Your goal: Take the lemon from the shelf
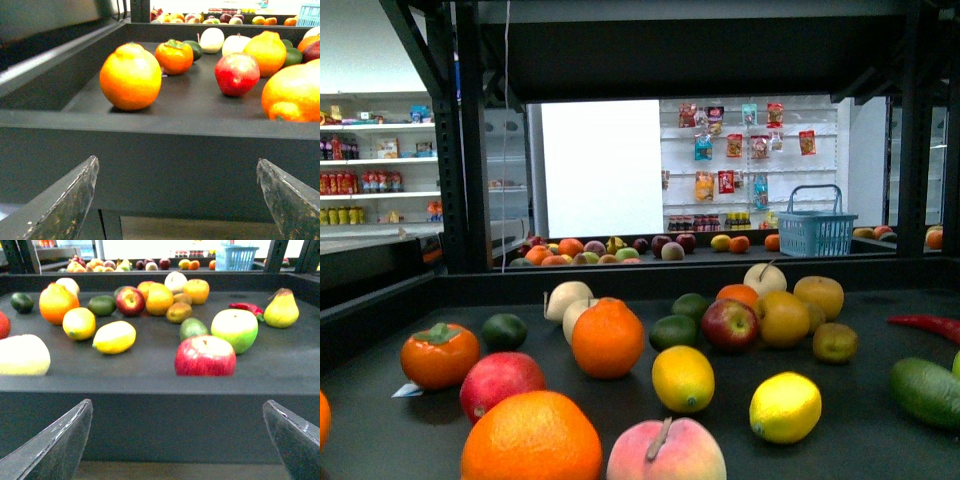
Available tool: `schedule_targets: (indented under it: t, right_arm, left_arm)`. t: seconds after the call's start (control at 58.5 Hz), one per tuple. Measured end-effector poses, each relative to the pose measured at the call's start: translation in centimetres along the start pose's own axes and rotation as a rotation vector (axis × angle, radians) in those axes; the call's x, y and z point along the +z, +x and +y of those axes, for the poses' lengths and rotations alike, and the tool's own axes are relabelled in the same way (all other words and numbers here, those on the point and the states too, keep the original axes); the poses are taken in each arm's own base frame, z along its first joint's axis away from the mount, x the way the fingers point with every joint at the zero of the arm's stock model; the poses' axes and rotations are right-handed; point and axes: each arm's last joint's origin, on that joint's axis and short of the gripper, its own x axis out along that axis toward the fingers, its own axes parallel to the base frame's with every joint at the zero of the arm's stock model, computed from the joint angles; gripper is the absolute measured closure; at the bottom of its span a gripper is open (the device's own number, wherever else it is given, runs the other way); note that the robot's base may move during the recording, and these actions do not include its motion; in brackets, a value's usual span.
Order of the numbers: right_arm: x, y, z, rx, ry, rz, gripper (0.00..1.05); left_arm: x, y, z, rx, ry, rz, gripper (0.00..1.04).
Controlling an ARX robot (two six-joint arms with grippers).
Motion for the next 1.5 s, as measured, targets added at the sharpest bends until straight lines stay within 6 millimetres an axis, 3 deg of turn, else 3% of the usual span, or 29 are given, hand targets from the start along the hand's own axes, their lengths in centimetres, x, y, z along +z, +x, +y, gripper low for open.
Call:
schedule_targets:
  t: [1.436,1.505]
  right_arm:
    - [0.01,0.00,0.00,0.000,0.000,0.000,0.02]
    - [0.00,0.00,0.00,0.000,0.000,0.000,0.02]
  left_arm:
    - [-0.01,0.00,0.01,0.003,-0.003,0.001,0.08]
    - [-0.38,0.08,-0.04,0.056,-0.116,0.138,0.08]
